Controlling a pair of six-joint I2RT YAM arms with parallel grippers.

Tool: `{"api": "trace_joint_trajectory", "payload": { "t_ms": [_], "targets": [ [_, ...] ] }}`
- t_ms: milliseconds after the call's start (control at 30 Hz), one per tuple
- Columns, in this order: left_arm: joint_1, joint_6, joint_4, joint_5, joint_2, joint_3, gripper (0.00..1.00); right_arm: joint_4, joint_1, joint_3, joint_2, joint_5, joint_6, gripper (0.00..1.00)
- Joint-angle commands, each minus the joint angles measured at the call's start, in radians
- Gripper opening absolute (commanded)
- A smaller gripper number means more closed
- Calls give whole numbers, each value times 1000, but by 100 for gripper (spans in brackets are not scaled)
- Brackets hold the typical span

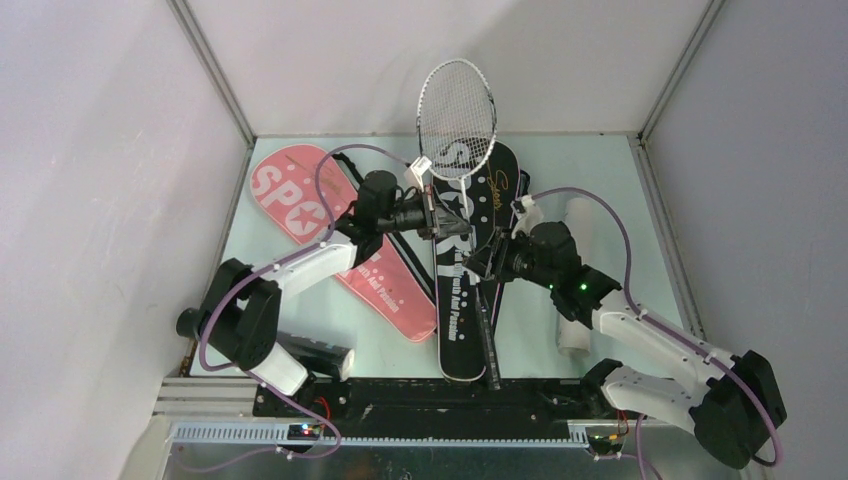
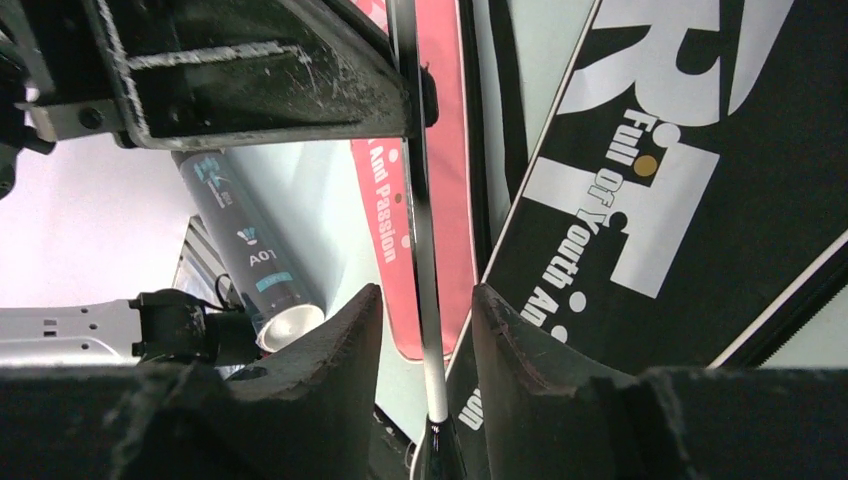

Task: Pack up the badminton gear
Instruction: Pick up the racket from the center of the board.

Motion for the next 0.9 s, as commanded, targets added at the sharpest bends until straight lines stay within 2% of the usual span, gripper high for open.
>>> {"api": "trace_joint_trajectory", "payload": {
  "t_ms": [0,67,133,167,233,267,333,400,467,667,800,867],
  "targets": [
    [-3,-43,116,51,-27,6,0,66,24,-6,24,35,-8,40],
    [-3,-37,114,54,-22,6,0,71,30,-14,30,50,-11,36],
    [-3,-35,115,58,-12,3,0,76,32,-23,29,65,-11,27],
    [-3,-37,121,59,-6,0,0,79,33,-30,25,73,-10,16],
    [-3,-39,123,59,1,-3,1,90,32,-46,8,82,-6,1],
    [-3,-36,118,56,2,-3,3,93,31,-51,0,86,6,0],
    [-3,-16,87,40,0,0,18,95,25,-67,-42,105,32,0],
    [-2,34,32,14,-11,4,41,90,13,-84,-82,130,72,0],
    [-8,75,-23,-22,-22,5,49,72,-9,-95,-123,149,104,0],
    [-75,215,-230,-197,-49,-1,54,-96,-144,-96,-210,145,129,0],
    [-184,320,-500,-470,-28,98,55,-235,-250,-91,-297,83,127,0],
    [-240,338,-556,-562,2,143,56,-315,-294,-84,-355,73,109,0]
  ]
}}
